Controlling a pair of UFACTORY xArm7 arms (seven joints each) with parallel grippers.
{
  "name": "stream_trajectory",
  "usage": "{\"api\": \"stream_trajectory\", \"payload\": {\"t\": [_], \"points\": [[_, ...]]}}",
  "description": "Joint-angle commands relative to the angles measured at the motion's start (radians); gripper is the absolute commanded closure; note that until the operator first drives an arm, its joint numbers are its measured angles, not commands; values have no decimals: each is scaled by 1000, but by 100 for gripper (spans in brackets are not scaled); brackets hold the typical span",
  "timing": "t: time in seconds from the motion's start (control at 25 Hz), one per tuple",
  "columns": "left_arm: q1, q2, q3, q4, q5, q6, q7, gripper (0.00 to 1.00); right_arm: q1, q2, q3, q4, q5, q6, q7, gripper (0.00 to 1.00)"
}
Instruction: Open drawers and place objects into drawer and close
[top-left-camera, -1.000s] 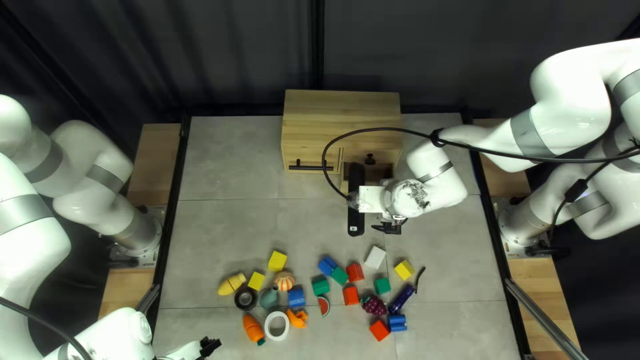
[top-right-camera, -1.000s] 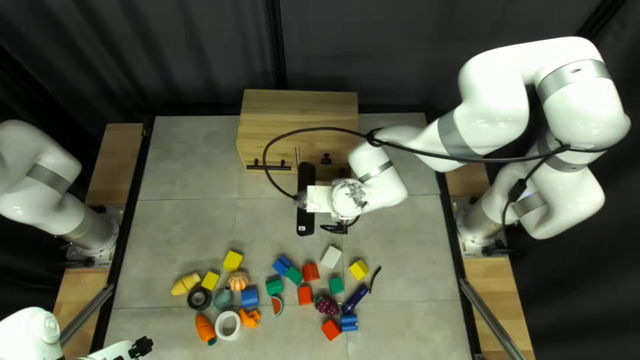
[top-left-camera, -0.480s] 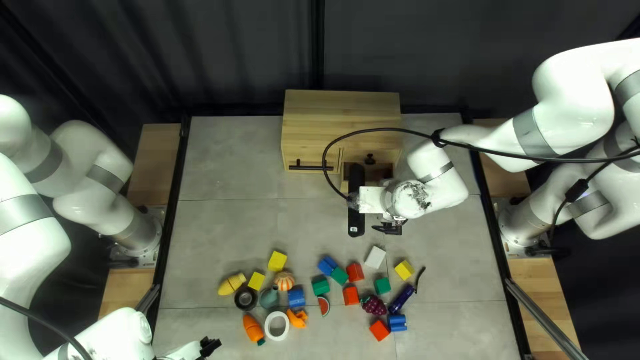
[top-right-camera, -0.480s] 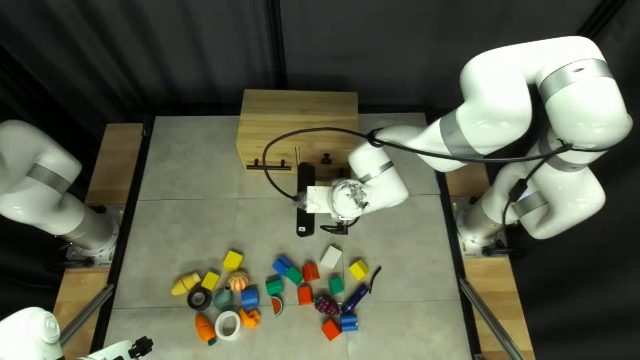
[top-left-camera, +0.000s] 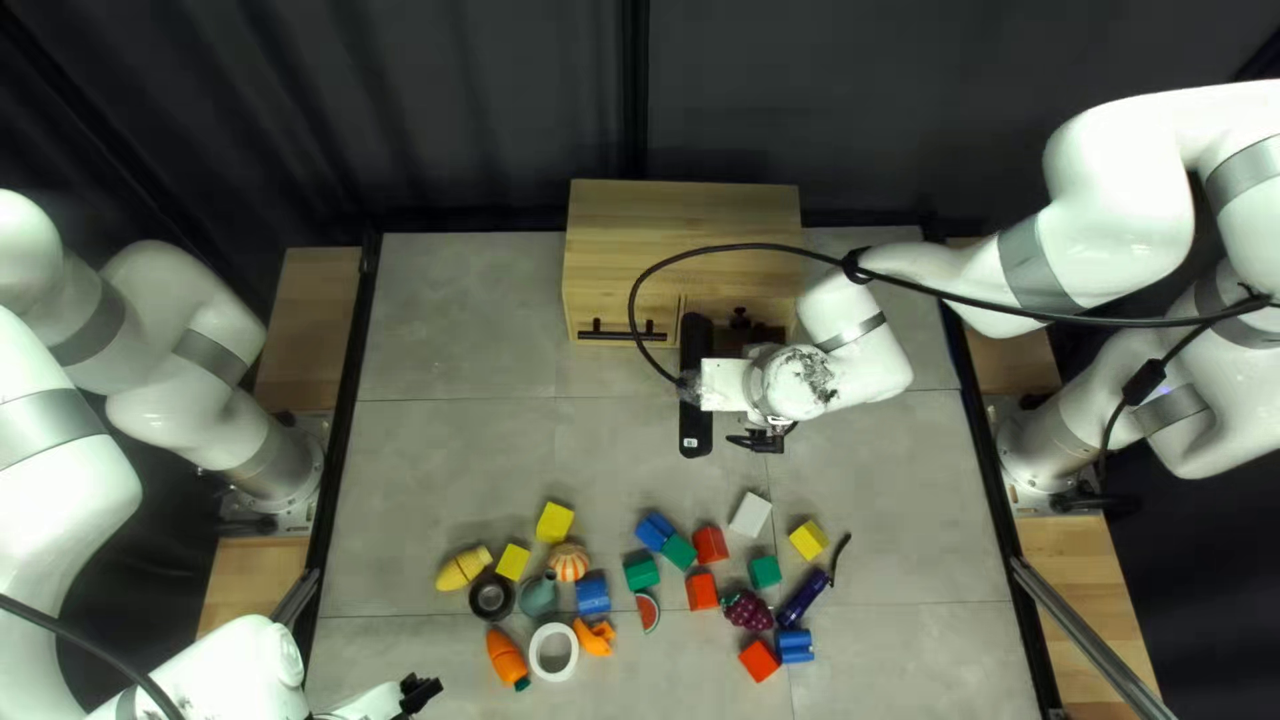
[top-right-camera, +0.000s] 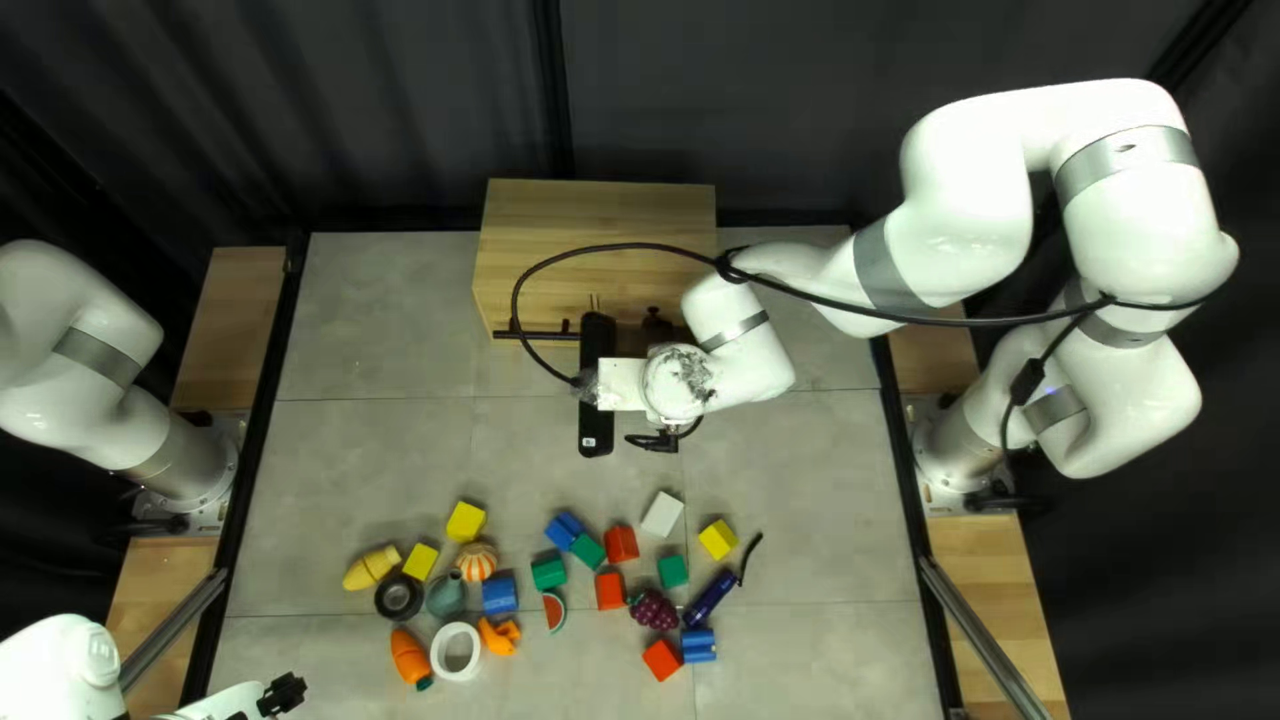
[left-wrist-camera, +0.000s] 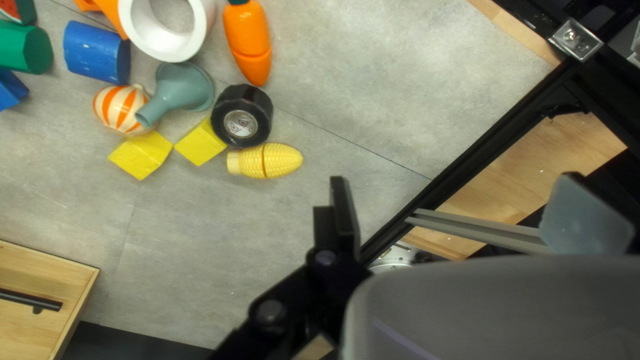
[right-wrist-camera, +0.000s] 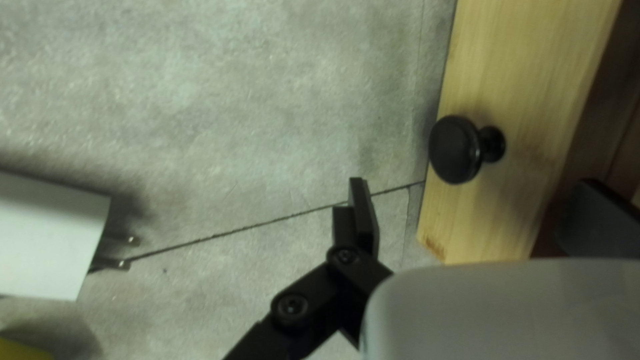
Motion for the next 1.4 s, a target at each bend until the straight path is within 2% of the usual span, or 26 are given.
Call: {"api": "stream_trajectory", "payload": {"t": [0.04,0.32,1.4], "points": [[0,0,0,0,0,0,0,0,-3,14,2,13,12,2,-10,0],[0,0,0,0,0,0,0,0,-2,28,14,34,50,23,-27,0],[0,0,0,0,0,0,0,0,18,-8,35,21,75,56,-26,0]]}}
